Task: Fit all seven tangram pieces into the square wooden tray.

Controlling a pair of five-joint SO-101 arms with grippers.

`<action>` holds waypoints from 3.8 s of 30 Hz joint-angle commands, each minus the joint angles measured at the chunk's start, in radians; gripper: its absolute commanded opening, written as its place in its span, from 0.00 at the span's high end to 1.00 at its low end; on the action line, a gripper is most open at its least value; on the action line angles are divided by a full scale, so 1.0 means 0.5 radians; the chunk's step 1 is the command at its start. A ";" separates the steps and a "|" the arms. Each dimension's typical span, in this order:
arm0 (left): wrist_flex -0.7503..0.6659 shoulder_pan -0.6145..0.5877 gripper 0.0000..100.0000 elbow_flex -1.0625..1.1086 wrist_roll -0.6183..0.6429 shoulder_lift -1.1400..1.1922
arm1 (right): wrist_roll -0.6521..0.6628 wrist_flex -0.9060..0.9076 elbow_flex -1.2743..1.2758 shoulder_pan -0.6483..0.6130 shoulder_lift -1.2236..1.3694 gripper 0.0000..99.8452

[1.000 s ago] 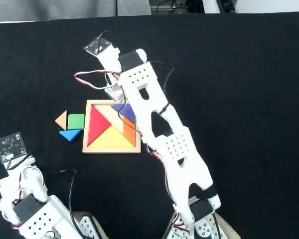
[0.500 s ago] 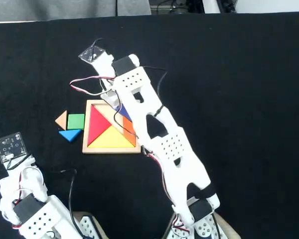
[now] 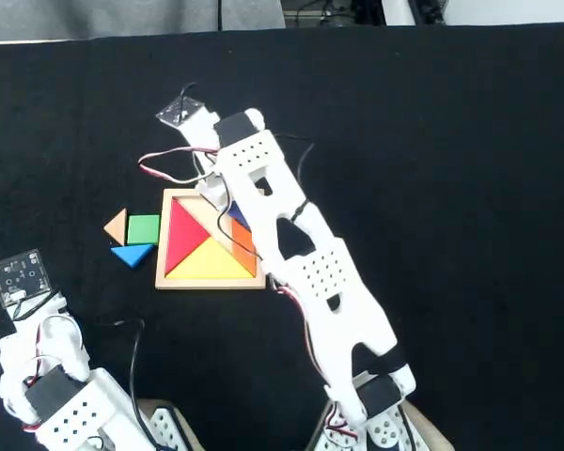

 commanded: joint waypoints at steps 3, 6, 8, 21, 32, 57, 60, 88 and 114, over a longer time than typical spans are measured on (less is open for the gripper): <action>-0.034 0.026 0.97 0.038 -0.018 -0.018 | 0.000 0.089 -0.051 0.071 -0.011 0.99; -0.034 0.026 0.97 0.038 -0.018 -0.018 | 0.000 0.166 -0.164 0.074 -0.002 0.99; -0.034 0.026 0.97 0.038 -0.018 -0.018 | 0.000 0.196 -0.229 0.074 0.002 0.99; -0.034 0.026 0.97 0.038 -0.018 -0.018 | -0.172 0.218 0.109 0.245 -0.750 0.99; -0.043 0.029 0.97 0.038 -0.009 -0.018 | -0.181 0.043 1.456 0.288 -2.107 0.99; -0.153 0.526 0.97 -0.121 -0.018 -0.018 | -0.316 -2.019 4.325 0.500 -3.469 0.99; -0.245 0.621 0.97 -0.373 -0.006 -0.015 | -0.316 -2.216 4.436 0.629 -3.472 0.99; -0.218 1.082 0.87 -2.051 -0.184 2.271 | -0.362 -2.492 4.632 0.694 -3.475 0.99; -0.212 0.953 0.77 -3.282 0.117 4.382 | -0.540 -2.624 4.672 0.844 -3.472 0.99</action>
